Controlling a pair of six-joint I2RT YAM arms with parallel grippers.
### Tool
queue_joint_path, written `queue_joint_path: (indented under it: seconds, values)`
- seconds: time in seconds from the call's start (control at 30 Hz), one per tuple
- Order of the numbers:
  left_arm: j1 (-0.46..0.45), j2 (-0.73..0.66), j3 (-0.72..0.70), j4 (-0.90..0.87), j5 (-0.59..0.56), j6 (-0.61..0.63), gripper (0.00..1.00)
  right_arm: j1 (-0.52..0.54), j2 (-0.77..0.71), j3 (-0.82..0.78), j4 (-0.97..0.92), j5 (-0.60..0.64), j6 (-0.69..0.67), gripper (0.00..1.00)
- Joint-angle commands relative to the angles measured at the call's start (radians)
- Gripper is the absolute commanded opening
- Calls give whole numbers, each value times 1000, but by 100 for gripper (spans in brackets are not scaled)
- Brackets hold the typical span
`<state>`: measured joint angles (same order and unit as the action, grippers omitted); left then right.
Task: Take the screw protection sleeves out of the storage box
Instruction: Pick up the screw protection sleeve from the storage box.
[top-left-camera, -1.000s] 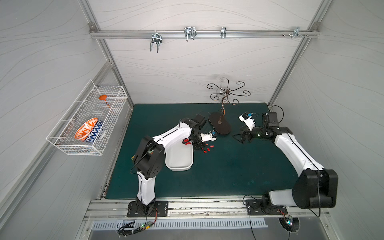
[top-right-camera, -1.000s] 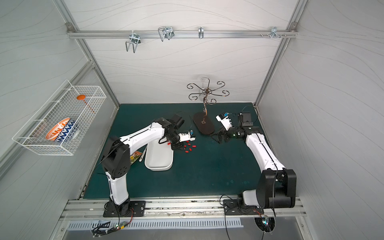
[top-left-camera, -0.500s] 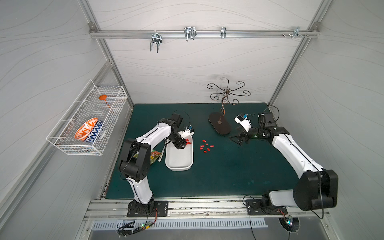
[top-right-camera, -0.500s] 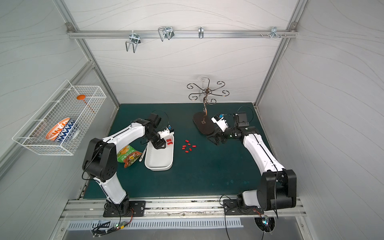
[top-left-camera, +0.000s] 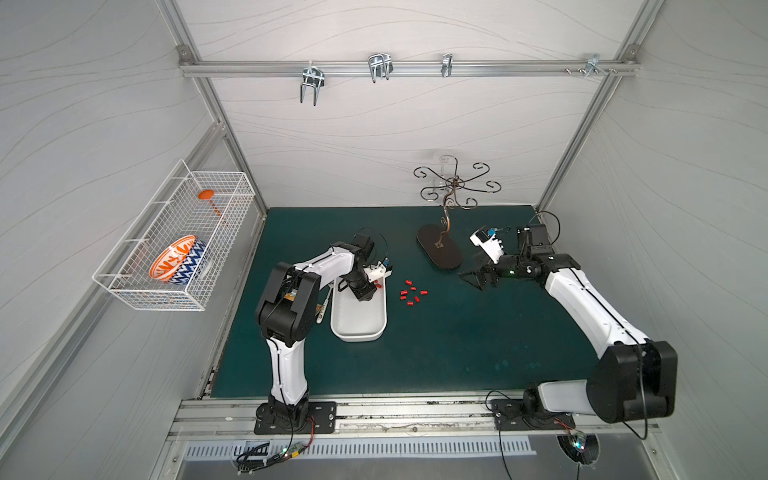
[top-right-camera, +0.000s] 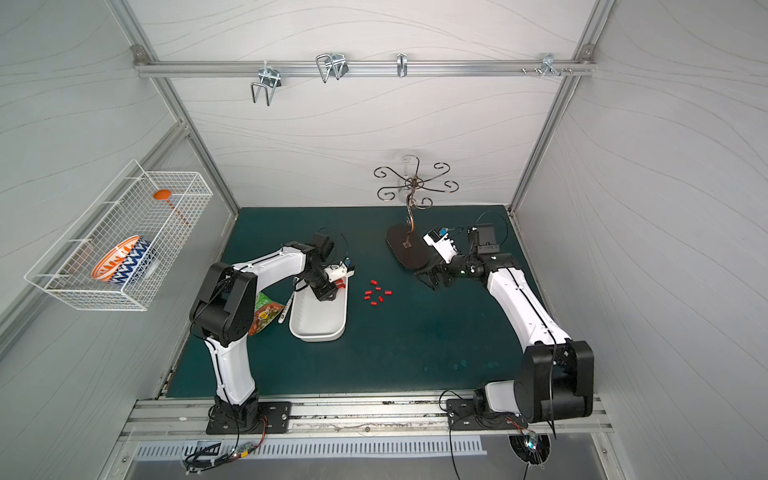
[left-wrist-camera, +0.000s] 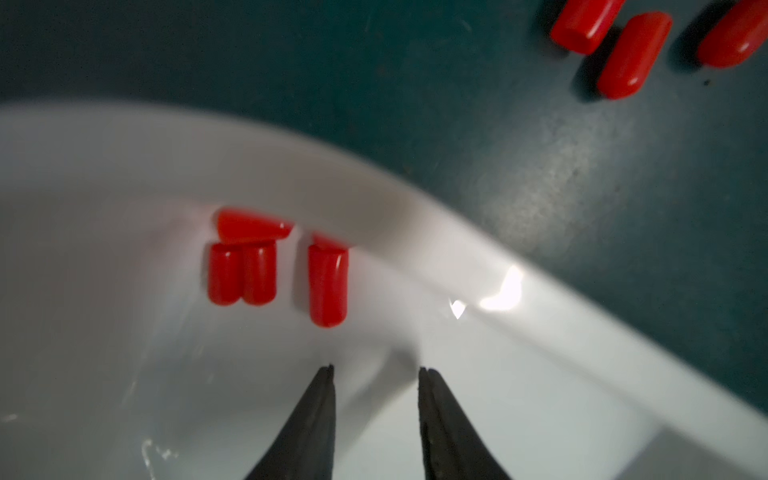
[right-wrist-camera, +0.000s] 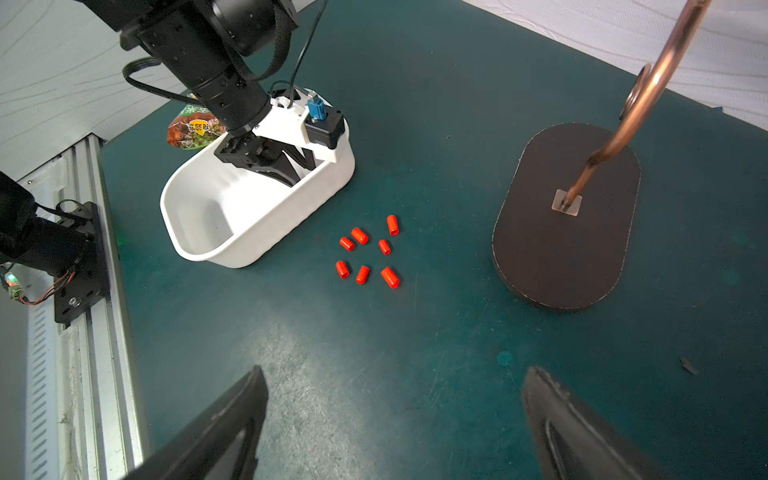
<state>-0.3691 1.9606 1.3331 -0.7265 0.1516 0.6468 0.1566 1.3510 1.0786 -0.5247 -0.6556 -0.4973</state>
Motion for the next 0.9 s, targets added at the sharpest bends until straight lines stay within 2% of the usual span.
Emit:
queue_joint_path:
  seconds: [0.0, 0.2, 0.5, 0.7, 0.87]
  values:
    - [-5, 29, 41, 54, -3, 11, 37, -8, -14, -12, -15, -18, -8, 99]
    - [-13, 66, 73, 67, -1, 24, 35, -23, -10, -13, -16, -18, -8, 99]
    - [-21, 91, 94, 57, 16, 28, 15, -43, -17, -13, -19, -26, -7, 99]
    - [-19, 47, 74, 22, 8, 42, 4, -55, -25, -13, -19, -33, -6, 99]
    - [-9, -52, 57, -29, 31, 33, 0, -55, -18, -13, -19, -42, -3, 99]
